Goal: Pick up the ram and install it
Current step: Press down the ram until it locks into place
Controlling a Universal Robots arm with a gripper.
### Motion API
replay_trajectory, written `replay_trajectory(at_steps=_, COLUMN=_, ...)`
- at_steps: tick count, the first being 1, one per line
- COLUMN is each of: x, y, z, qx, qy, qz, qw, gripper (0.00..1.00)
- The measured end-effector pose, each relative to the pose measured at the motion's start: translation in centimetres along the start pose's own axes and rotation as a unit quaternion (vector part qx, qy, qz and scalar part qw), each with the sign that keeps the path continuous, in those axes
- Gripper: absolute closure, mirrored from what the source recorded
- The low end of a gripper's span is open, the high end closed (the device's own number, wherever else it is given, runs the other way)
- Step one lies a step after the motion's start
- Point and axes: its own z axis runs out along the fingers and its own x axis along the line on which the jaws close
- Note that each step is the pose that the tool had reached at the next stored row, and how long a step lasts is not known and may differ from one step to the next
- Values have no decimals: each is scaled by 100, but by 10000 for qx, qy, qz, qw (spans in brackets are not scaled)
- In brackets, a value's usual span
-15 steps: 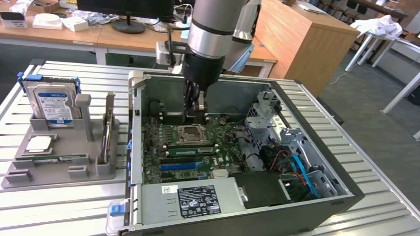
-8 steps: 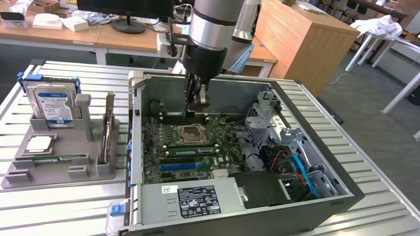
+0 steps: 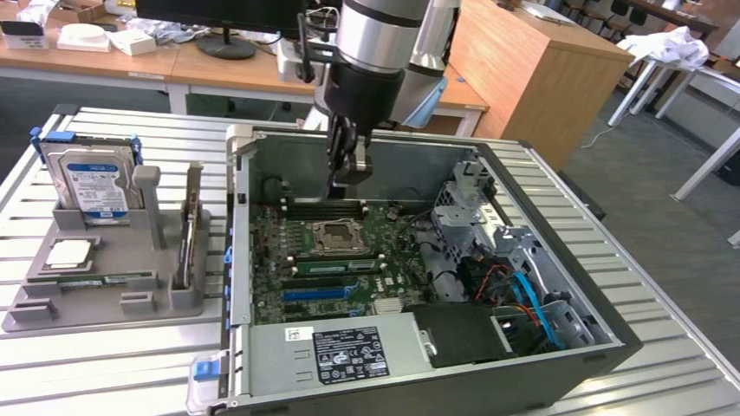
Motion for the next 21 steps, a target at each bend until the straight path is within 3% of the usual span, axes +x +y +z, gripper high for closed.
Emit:
replay_trajectory(at_steps=6, x=0, y=3, z=-84, qx=0, qy=0, qz=0, qw=10000, gripper=90)
replay_trajectory(at_steps=16, x=0, y=1, z=-85, qx=1, qy=0, qz=-1, qw=10000, gripper=90)
replay_trajectory(at_steps=21, x=0, y=-54, z=-87, qx=1, qy=0, qz=0, qw=10000, gripper=90)
